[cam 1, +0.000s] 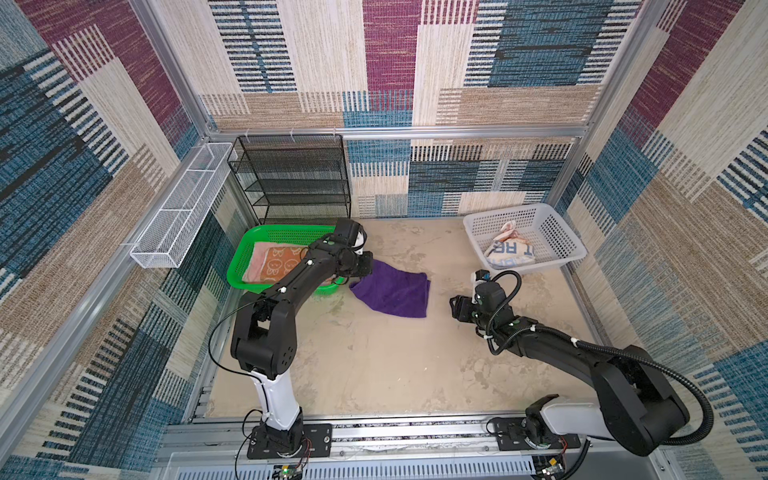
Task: Fold and stack the towels
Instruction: 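Lift the purple towel with the left gripper while the right gripper releases, then lower the purple towel onto the orange towel in the green basket with the left gripper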
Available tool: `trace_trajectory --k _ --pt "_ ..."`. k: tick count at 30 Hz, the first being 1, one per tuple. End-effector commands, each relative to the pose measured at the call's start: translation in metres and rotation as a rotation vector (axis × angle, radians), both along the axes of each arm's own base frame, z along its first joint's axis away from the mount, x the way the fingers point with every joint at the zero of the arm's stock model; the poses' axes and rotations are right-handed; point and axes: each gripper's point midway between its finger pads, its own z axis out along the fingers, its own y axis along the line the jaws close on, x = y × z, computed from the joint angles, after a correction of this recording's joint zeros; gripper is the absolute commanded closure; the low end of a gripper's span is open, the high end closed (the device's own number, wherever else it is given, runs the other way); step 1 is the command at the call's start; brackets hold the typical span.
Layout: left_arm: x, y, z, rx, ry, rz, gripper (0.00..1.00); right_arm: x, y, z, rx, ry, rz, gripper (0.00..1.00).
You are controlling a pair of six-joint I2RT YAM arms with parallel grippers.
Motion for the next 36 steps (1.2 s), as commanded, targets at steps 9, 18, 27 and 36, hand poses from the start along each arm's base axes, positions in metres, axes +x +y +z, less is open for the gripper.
trace_trajectory --k 9,18,27,36 --pt "0.015 0.071 0.038 0.173 0.074 0.044 1.00 -0.003 0.002 -0.012 -0.004 -0.010 0.027 0.35" --pt "0.030 0.132 0.067 0.237 0.059 0.112 1.00 -0.010 0.002 -0.025 0.006 0.008 0.042 0.35" --pt "0.035 0.210 0.061 0.370 0.078 0.242 1.00 -0.019 0.005 -0.033 0.041 0.033 0.055 0.34" --pt "0.047 0.258 0.046 0.554 0.108 0.299 1.00 -0.022 0.006 -0.041 0.042 0.062 0.058 0.34"
